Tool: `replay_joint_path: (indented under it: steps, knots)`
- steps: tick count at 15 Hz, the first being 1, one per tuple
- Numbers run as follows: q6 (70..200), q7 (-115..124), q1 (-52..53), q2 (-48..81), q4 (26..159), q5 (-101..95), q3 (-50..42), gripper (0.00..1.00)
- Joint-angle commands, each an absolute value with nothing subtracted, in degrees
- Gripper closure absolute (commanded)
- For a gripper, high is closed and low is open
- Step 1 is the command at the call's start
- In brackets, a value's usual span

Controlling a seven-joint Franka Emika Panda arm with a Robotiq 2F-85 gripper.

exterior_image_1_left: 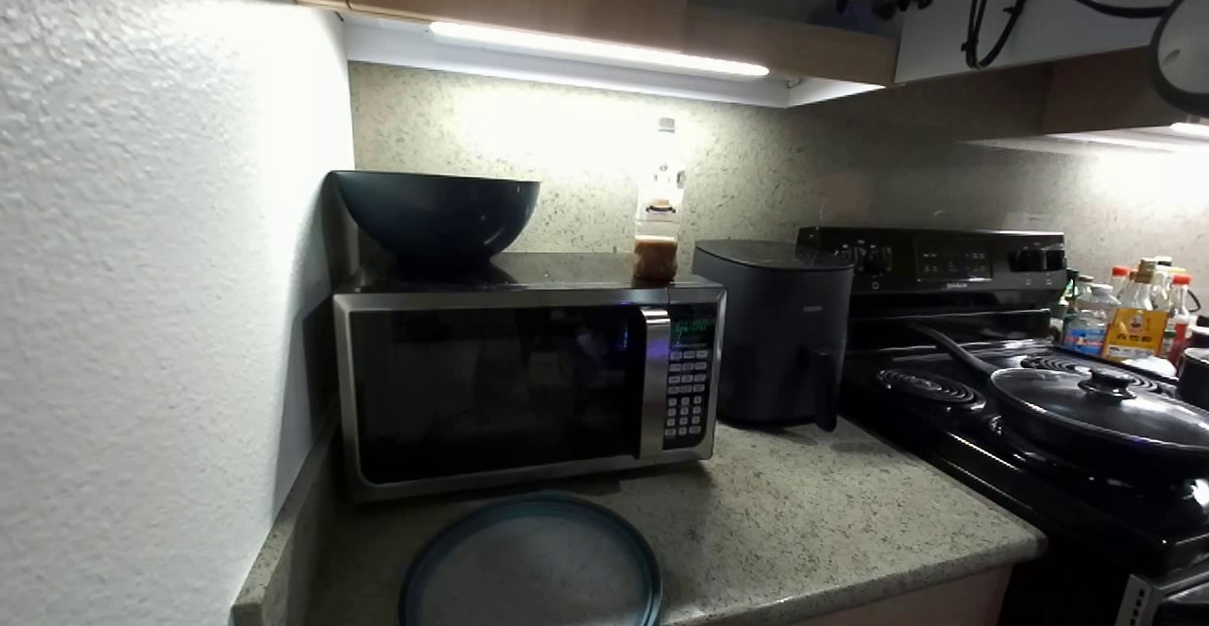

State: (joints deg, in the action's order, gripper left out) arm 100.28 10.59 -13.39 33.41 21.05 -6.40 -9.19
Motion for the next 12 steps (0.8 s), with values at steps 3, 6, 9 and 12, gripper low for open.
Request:
replay_joint_path:
  steps: [3, 6, 9, 12]
  knots:
    - [99.22, 11.94, -12.19, 32.42, 22.12, -6.24, -8.97, 0.0]
    - [100.24, 12.14, -12.86, 32.89, 22.04, -5.93, -8.94, 0.0]
    - [101.66, 11.31, -13.81, 33.42, 21.86, -5.65, -8.78, 0.0]
    - [102.25, 11.07, -13.76, 33.77, 21.77, -6.33, -9.15, 0.0]
